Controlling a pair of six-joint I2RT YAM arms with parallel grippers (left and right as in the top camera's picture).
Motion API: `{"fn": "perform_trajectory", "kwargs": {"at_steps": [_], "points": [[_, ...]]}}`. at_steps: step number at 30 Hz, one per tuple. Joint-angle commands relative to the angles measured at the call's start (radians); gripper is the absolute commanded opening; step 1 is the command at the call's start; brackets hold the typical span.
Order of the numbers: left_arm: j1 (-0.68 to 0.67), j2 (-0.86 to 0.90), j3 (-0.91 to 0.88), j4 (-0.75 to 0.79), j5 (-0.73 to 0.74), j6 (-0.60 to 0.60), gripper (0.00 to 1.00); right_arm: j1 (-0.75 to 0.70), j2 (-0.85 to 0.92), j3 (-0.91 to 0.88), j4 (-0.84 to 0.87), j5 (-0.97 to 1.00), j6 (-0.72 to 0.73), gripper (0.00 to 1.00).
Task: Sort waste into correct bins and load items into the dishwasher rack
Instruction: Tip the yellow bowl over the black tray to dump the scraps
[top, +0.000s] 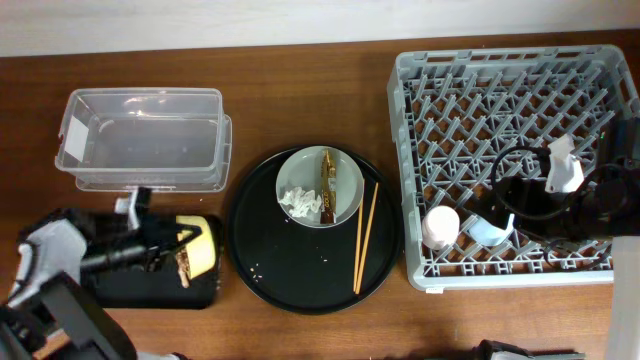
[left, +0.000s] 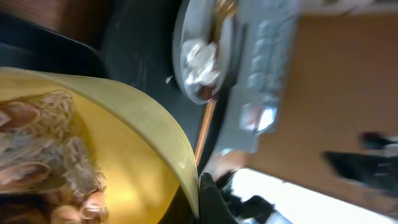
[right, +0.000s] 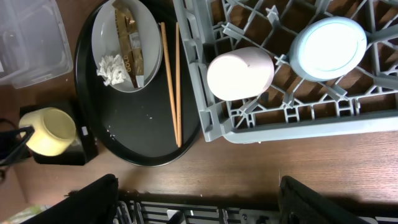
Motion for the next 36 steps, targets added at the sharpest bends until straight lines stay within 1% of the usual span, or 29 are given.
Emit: {"fn": "perform_trajectory", "kwargs": {"at_steps": [1,4,7,8,9,10,11,12,13,14,15,16,17,18,19,20,21,23,24,25,26,27,28,29,30,34,35,36], "points": [[0.099,0.061,-0.019,-0.003,0.174,0.172,0.0,0.005,-0.008,0.011,0.0,-0.012,-0.011,0.82],[0.134,0.066,-0.019,-0.005,0.201,0.172,0.0,0.005,-0.007,0.011,0.0,-0.012,-0.011,0.82],[0.134,0.066,-0.019,-0.06,0.287,0.186,0.0,0.005,-0.007,0.011,-0.003,-0.013,-0.011,0.82],[0.136,0.066,-0.018,-0.051,0.304,0.202,0.0,0.005,-0.007,0.011,-0.004,-0.012,-0.011,0.82],[0.14,0.066,-0.018,-0.052,0.307,0.2,0.0,0.005,-0.007,0.011,-0.004,-0.012,-0.011,0.82],[0.141,0.066,-0.018,-0.087,0.321,0.203,0.0,0.005,-0.008,0.011,-0.004,-0.012,-0.011,0.82],[0.141,0.066,-0.018,-0.107,0.335,0.244,0.0,0.005,-0.007,0.011,-0.004,-0.012,-0.011,0.82],[0.141,0.066,-0.018,-0.084,0.325,0.263,0.0,0.005,-0.007,0.011,-0.003,-0.012,-0.011,0.82],[0.141,0.066,-0.018,-0.093,0.302,0.252,0.0,0.005,-0.007,0.011,-0.003,-0.013,-0.011,0.82],[0.141,0.066,-0.018,-0.139,0.293,0.285,0.0,0.005,-0.007,0.011,-0.003,-0.012,-0.011,0.82],[0.141,0.065,-0.018,-0.167,0.284,0.344,0.0,0.005,-0.007,0.011,-0.004,-0.012,-0.011,0.82],[0.141,0.065,-0.018,-0.191,0.272,0.346,0.0,0.005,-0.008,0.011,-0.004,-0.012,-0.011,0.82],[0.141,0.065,-0.018,-0.239,0.27,0.383,0.0,0.005,-0.008,0.011,-0.003,-0.012,-0.011,0.82],[0.142,0.063,-0.016,-0.286,0.278,0.499,0.0,0.005,-0.007,0.011,-0.003,-0.012,-0.011,0.82],[0.142,0.063,-0.01,-0.279,0.27,0.514,0.0,0.005,-0.008,0.011,-0.003,-0.013,-0.011,0.82],[0.141,0.063,-0.001,-0.32,0.275,0.509,0.0,0.005,-0.007,0.011,-0.003,-0.012,-0.011,0.83],[0.141,0.061,0.015,-0.379,0.278,0.594,0.0,0.005,-0.007,0.011,-0.003,-0.012,-0.011,0.83],[0.141,0.061,0.036,-0.422,0.267,0.616,0.0,0.005,-0.007,0.011,-0.003,-0.012,-0.011,0.83],[0.141,0.057,0.047,-0.462,0.27,0.707,0.0,0.005,-0.007,0.011,-0.003,-0.012,-0.011,0.83],[0.141,0.055,0.053,-0.45,0.26,0.77,0.0,0.005,-0.007,0.011,-0.003,-0.012,-0.011,0.83],[0.141,0.055,0.056,-0.444,0.253,0.745,0.0,0.005,-0.007,0.011,-0.002,-0.012,-0.011,0.83],[0.138,0.053,0.055,-0.476,0.261,0.733,0.0,0.005,-0.007,0.011,0.0,-0.012,-0.011,0.83],[0.133,0.044,0.056,-0.47,0.255,0.769,0.0,0.005,-0.007,0.011,0.0,-0.012,-0.011,0.83],[0.13,0.043,0.056,-0.441,0.252,0.772,0.0,0.005,-0.007,0.011,0.0,-0.012,-0.011,0.83],[0.13,0.045,0.056,-0.441,0.252,0.75,0.0,0.005,-0.007,0.011,0.0,-0.013,-0.011,0.83],[0.124,0.043,0.056,-0.476,0.232,0.748,0.0,0.005,-0.007,0.011,0.0,-0.012,-0.011,0.83],[0.119,0.037,0.056,-0.476,0.229,0.715,0.0,0.005,-0.007,0.011,0.0,-0.013,-0.011,0.83],[0.112,0.023,0.056,-0.476,0.227,0.71,0.0,0.005,-0.007,0.011,0.0,-0.013,-0.011,0.83]]}}
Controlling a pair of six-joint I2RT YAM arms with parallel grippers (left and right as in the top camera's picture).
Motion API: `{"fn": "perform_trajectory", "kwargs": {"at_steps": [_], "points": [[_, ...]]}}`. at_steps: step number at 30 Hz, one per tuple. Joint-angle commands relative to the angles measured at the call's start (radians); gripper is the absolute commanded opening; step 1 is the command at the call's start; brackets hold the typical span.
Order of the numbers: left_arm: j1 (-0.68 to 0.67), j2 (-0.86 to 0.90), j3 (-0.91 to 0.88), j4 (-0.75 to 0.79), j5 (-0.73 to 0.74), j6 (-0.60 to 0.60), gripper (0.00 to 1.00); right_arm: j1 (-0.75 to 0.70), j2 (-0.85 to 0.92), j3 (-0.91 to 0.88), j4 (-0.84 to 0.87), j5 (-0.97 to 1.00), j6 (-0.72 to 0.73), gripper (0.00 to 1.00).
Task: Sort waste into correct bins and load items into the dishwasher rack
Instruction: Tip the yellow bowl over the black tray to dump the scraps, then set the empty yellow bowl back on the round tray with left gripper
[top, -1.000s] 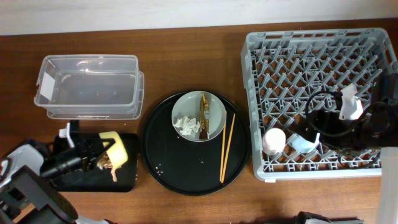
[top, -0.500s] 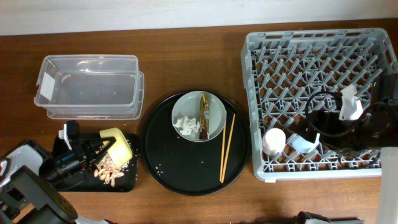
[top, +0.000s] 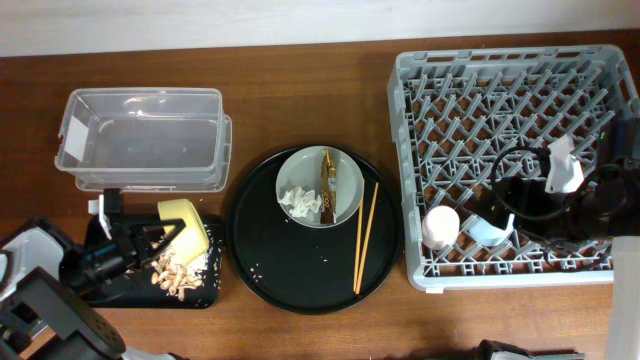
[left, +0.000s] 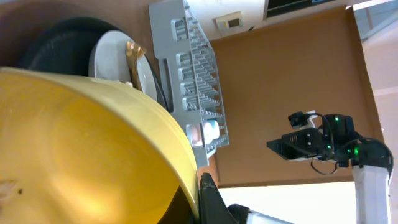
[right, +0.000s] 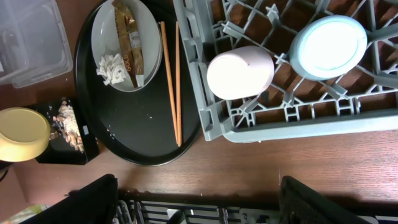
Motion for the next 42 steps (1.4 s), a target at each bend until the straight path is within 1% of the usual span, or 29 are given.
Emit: {"fn": "perform_trajectory", "kwargs": {"at_steps": [1,2,3,4,6,7,9,10,11,12,14,15,16,17,18,20,21,24,25,27,29,30,31,33,36,38,40,41,42], "points": [[-0.02,-0.052,0.018,0.034,-0.026,0.021,0.0,0.005,-0.007,0.011,0.003,-0.013,-0.011,0.83],[-0.019,-0.063,0.018,0.15,-0.074,-0.062,0.0,0.005,-0.007,0.011,0.004,-0.013,-0.011,0.84],[-0.015,-0.063,0.018,0.259,-0.126,-0.323,0.0,0.005,-0.007,0.011,0.004,-0.013,-0.011,0.84],[-0.02,-0.064,0.018,0.267,-0.13,-0.401,0.0,0.005,-0.007,0.011,0.003,-0.012,-0.011,0.84],[-0.05,-0.091,0.018,0.18,-0.079,-0.263,0.0,0.005,-0.007,0.011,0.0,-0.012,-0.011,0.83],[-0.07,-0.111,0.021,0.18,-0.078,-0.26,0.0,0.005,-0.007,0.011,0.004,-0.013,-0.011,0.84],[-0.104,-0.15,0.032,0.212,-0.097,-0.26,0.0,0.005,-0.007,0.011,0.013,-0.013,-0.011,0.84],[-0.117,-0.164,0.032,0.279,-0.135,-0.294,0.0,0.005,-0.007,0.011,0.013,-0.013,-0.011,0.84],[-0.124,-0.165,0.032,0.308,-0.132,-0.433,0.0,0.005,-0.007,0.011,0.013,-0.013,-0.011,0.84],[-0.136,-0.166,0.032,0.293,-0.065,-0.426,0.0,0.005,-0.007,0.011,0.011,-0.013,-0.011,0.84],[-0.156,-0.168,0.032,0.278,0.01,-0.401,0.0,0.005,-0.007,0.011,0.011,-0.013,-0.011,0.84],[-0.164,-0.17,0.032,0.237,0.07,-0.352,0.0,0.005,-0.007,0.011,0.011,-0.013,-0.011,0.83],[-0.17,-0.171,0.032,0.208,0.114,-0.249,0.0,0.005,-0.007,0.011,0.011,-0.013,-0.011,0.84],[-0.168,-0.168,0.032,0.244,0.121,-0.235,0.0,0.005,-0.007,0.011,0.011,-0.013,-0.011,0.84],[-0.161,-0.157,0.032,0.274,0.139,-0.344,0.0,0.005,-0.007,0.011,0.011,-0.013,-0.011,0.84],[-0.167,-0.152,0.032,0.223,0.158,-0.361,0.0,0.005,-0.007,0.011,0.011,-0.013,-0.011,0.84],[-0.181,-0.158,0.033,0.206,0.129,-0.353,0.0,0.005,-0.007,0.011,0.011,-0.013,-0.011,0.84],[-0.235,-0.188,0.039,0.212,-0.062,-0.368,0.0,0.005,-0.007,0.011,0.012,-0.013,-0.011,0.84],[-0.269,-0.204,0.039,0.249,-0.172,-0.469,0.0,0.005,-0.007,0.011,0.012,-0.013,-0.011,0.84],[-0.336,-0.232,0.039,0.325,-0.325,-0.656,0.0,0.005,-0.007,0.011,0.012,-0.012,-0.011,0.84],[-0.426,-0.27,0.039,0.397,-0.417,-0.806,0.0,0.005,-0.007,0.011,0.011,-0.012,-0.011,0.84],[-0.491,-0.292,0.039,0.448,-0.471,-0.902,0.0,0.005,-0.007,0.011,0.011,-0.012,-0.011,0.84],[-0.61,-0.318,0.039,0.531,-0.582,-1.052,0.0,0.005,-0.007,0.011,0.012,-0.012,-0.011,0.84],[-0.824,-0.326,0.039,0.635,-0.799,-1.234,0.0,0.005,-0.007,0.011,0.015,-0.012,-0.011,0.84],[-1.094,-0.307,0.032,0.706,-1.177,-1.449,0.0,0.005,-0.007,0.011,0.015,-0.012,-0.011,0.84],[-1.258,-0.258,0.032,0.767,-1.337,-1.534,0.01,0.005,-0.007,0.011,0.016,-0.012,-0.011,0.84],[-1.324,-0.22,0.032,0.792,-1.39,-1.565,0.01,0.005,-0.007,0.011,0.018,-0.012,-0.011,0.83],[-1.349,-0.202,0.032,0.795,-1.403,-1.584,0.04,0.005,-0.007,0.011,0.018,-0.012,-0.011,0.84],[-1.369,-0.185,0.032,0.801,-1.4,-1.585,0.16,0.005,-0.007,0.011,0.018,-0.012,-0.011,0.84]]}}
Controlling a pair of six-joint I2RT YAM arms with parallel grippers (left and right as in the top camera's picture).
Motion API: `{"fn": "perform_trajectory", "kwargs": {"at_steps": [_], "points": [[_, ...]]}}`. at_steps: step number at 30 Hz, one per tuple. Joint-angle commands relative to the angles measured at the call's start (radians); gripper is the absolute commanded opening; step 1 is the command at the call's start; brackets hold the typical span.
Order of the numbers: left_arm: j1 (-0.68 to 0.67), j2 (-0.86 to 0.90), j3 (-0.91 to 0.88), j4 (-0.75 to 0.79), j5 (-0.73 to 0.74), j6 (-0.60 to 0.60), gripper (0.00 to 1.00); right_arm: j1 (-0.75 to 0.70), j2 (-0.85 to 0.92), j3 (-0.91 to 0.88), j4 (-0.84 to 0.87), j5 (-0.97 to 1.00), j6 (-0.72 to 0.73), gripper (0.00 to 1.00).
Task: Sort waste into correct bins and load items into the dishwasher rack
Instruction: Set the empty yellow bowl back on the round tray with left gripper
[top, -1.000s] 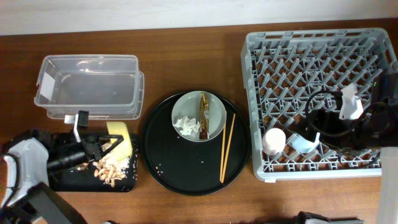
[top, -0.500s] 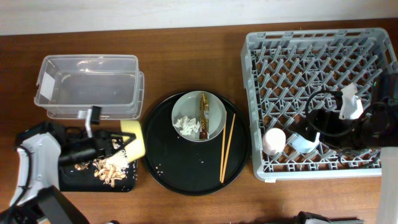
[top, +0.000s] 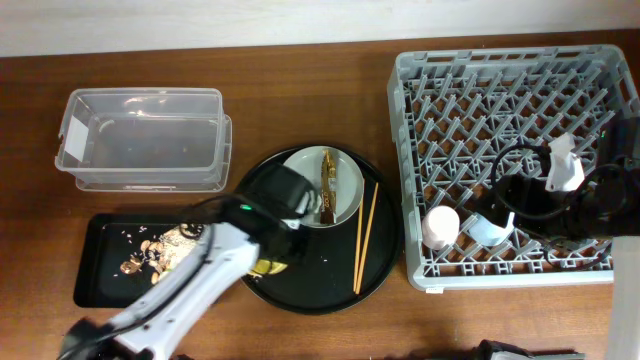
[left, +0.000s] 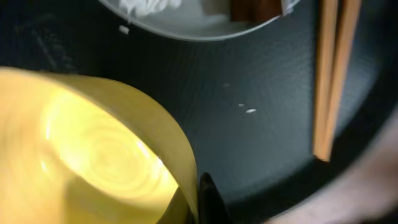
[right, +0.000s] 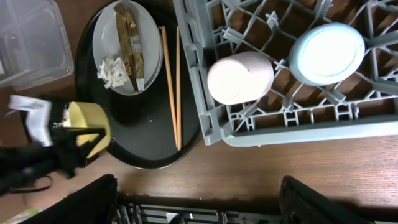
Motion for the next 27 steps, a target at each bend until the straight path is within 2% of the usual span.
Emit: {"fn": "perform_trajectory", "kwargs": {"at_steps": [1,2,3,4,6,8,10,14,19,22,24,27], "points": [[-0.055,0.047,0.005,0.011,-0.145,-0.105,0.26,0.005,-0.007,0.011,0.001,-0.012,-0.011,0.84],[-0.057,0.047,0.009,0.013,-0.129,-0.105,0.3,0.005,-0.007,0.011,0.001,-0.012,-0.011,0.84],[-0.057,0.045,0.027,0.008,-0.096,-0.105,0.48,0.005,-0.007,0.011,0.002,-0.012,-0.011,0.84],[-0.057,0.045,0.039,0.0,-0.09,-0.104,0.52,0.005,-0.007,0.011,0.002,-0.012,-0.011,0.84],[-0.053,0.045,0.108,-0.055,-0.095,-0.089,0.56,0.005,-0.007,0.011,0.002,-0.012,-0.011,0.84],[-0.021,0.045,0.216,-0.113,-0.138,-0.084,0.68,0.005,-0.007,0.011,0.002,-0.012,-0.011,0.84],[0.023,0.046,0.289,-0.111,-0.145,-0.024,0.72,0.005,-0.007,0.011,0.002,-0.012,-0.011,0.84],[0.085,0.069,0.304,-0.024,-0.144,0.025,0.72,0.005,-0.007,0.011,0.004,-0.012,-0.011,0.84],[0.102,0.235,0.304,0.097,-0.071,0.174,0.72,0.005,-0.007,0.011,0.006,-0.012,-0.011,0.84],[0.1,0.336,0.304,0.119,-0.065,0.178,0.71,0.005,-0.007,0.011,0.005,-0.012,-0.011,0.84],[0.1,0.401,0.304,0.127,-0.068,0.178,0.63,0.005,-0.007,0.011,0.005,-0.012,-0.011,0.84],[0.1,0.445,0.304,0.136,-0.068,0.177,0.4,0.005,-0.007,0.011,0.005,-0.012,-0.011,0.84]]}}
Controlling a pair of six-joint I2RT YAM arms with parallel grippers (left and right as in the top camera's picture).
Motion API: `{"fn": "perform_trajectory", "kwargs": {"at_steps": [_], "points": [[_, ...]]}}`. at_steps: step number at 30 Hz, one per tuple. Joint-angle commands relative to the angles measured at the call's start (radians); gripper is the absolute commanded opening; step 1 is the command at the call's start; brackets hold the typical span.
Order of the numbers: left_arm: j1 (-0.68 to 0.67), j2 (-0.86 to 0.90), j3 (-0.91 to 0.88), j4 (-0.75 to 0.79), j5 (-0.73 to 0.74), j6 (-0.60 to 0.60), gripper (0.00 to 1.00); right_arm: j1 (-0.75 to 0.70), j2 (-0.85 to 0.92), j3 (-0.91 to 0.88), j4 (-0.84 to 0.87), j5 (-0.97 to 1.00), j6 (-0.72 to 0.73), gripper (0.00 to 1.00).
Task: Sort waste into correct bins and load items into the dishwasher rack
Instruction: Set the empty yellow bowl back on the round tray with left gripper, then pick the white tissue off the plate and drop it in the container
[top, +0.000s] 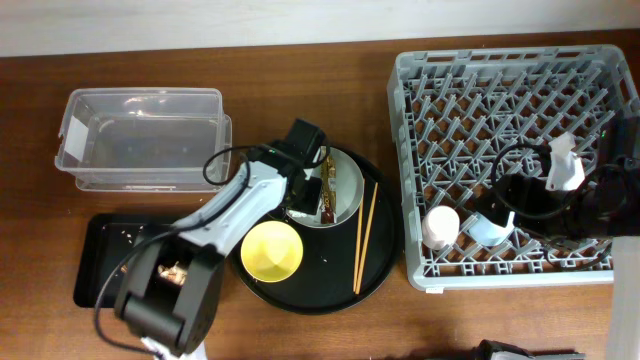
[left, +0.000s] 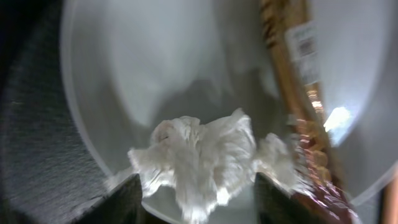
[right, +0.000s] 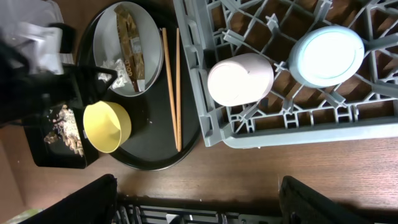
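My left gripper (left: 199, 208) hangs open low over the white plate (top: 350, 196), its fingers either side of a crumpled white tissue (left: 199, 155). A brown-gold wrapper (left: 297, 93) lies beside the tissue on the plate. The empty yellow bowl (top: 272, 250) stands upright on the round black tray (top: 380, 270), free of any gripper. Two wooden chopsticks (top: 366, 236) lie on the tray's right side. My right gripper (right: 199, 208) is open and empty above the front of the grey dishwasher rack (top: 500, 70), which holds a pink cup (top: 440, 226) and a light-blue dish (right: 327, 51).
A black rectangular tray (top: 100, 285) with food scraps (top: 172, 270) sits at the front left. A clear plastic bin (top: 140, 140) stands behind it. The rack fills the right side, and the right arm and its cable lie over the rack's right part.
The left gripper held the yellow bowl at the round tray's front left. Now the bowl stands there let go, and the gripper is open over the tissue on the plate. The right arm has not moved.
The left gripper first held the yellow bowl, with food in it, tipped over the black rectangular tray. Then the scraps lay on that tray and the bowl was empty. Then the bowl was at the round tray, and now it rests there released.
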Motion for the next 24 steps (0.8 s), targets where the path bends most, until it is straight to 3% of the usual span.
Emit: {"fn": "perform_trajectory", "kwargs": {"at_steps": [1,2,3,4,8,12,14,19,22,23,24], "points": [[0.001,0.037,0.005,0.015,0.012,0.022,0.35,0.005,-0.007,0.011,0.0,-0.012,-0.011,0.84],[0.001,0.036,0.007,0.024,0.013,0.022,0.26,0.005,-0.007,0.011,0.0,-0.012,-0.011,0.84],[0.001,0.036,0.02,0.014,0.013,0.022,0.08,0.005,-0.007,0.011,0.0,-0.012,-0.011,0.84],[0.001,0.036,0.035,-0.004,0.013,0.022,0.0,0.005,-0.007,0.011,0.0,-0.012,-0.011,0.84],[0.017,0.036,0.204,-0.192,0.011,0.023,0.0,0.005,-0.007,0.011,0.0,-0.012,-0.012,0.84],[0.098,0.036,0.504,-0.462,-0.037,0.022,0.0,0.005,-0.007,0.011,-0.001,-0.012,-0.012,0.84],[0.134,0.036,0.582,-0.51,-0.073,0.022,0.0,0.005,-0.007,0.011,-0.001,-0.012,-0.012,0.84],[0.282,0.046,0.609,-0.469,-0.256,0.014,0.0,0.005,-0.007,0.011,-0.001,-0.012,-0.012,0.84],[0.395,0.096,0.609,-0.37,-0.215,0.01,0.0,0.005,-0.007,0.011,-0.001,-0.012,-0.012,0.84],[0.432,0.127,0.609,-0.344,-0.164,0.01,0.04,0.005,-0.007,0.011,-0.002,-0.012,-0.012,0.84],[0.447,0.143,0.609,-0.335,-0.124,0.011,0.27,0.005,-0.007,0.011,-0.003,-0.012,-0.011,0.84]]}}
